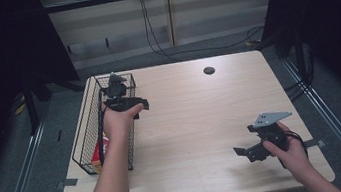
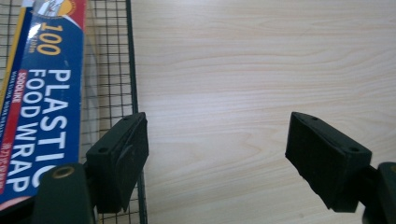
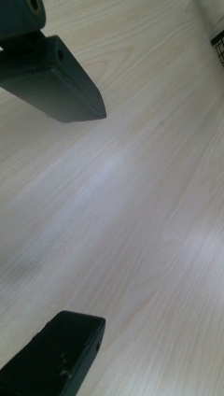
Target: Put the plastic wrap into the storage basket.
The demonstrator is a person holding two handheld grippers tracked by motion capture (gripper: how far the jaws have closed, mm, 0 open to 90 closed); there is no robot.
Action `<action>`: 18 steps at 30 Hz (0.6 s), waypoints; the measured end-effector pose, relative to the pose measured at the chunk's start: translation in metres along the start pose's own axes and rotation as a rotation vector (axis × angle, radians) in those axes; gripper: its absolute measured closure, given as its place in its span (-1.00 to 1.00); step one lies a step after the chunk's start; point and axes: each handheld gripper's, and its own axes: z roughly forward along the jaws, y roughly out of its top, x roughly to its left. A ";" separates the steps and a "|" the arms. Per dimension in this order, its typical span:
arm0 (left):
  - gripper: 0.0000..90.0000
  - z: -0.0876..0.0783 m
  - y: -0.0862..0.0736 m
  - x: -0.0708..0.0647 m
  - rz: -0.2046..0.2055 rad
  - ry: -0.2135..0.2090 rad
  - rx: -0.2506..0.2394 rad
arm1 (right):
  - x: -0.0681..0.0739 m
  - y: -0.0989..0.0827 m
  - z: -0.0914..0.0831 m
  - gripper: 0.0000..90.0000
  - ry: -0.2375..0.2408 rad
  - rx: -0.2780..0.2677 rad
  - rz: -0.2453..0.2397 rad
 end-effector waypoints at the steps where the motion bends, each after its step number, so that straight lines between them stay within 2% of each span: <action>1: -0.53 0.001 0.000 -0.001 0.005 -0.005 0.000 | 0.000 0.000 0.000 -0.96 0.002 0.000 0.001; 11: -0.59 0.018 -0.010 -0.026 0.064 -0.067 0.006 | 0.000 0.000 0.000 -0.96 0.000 0.004 0.003; 13: -0.61 0.022 -0.013 -0.031 0.065 -0.081 0.001 | 0.000 0.000 -0.001 -0.96 0.000 0.004 0.000; 18: -0.64 0.029 -0.019 -0.038 0.086 -0.108 0.007 | -0.001 -0.001 0.000 -0.96 -0.004 0.004 0.006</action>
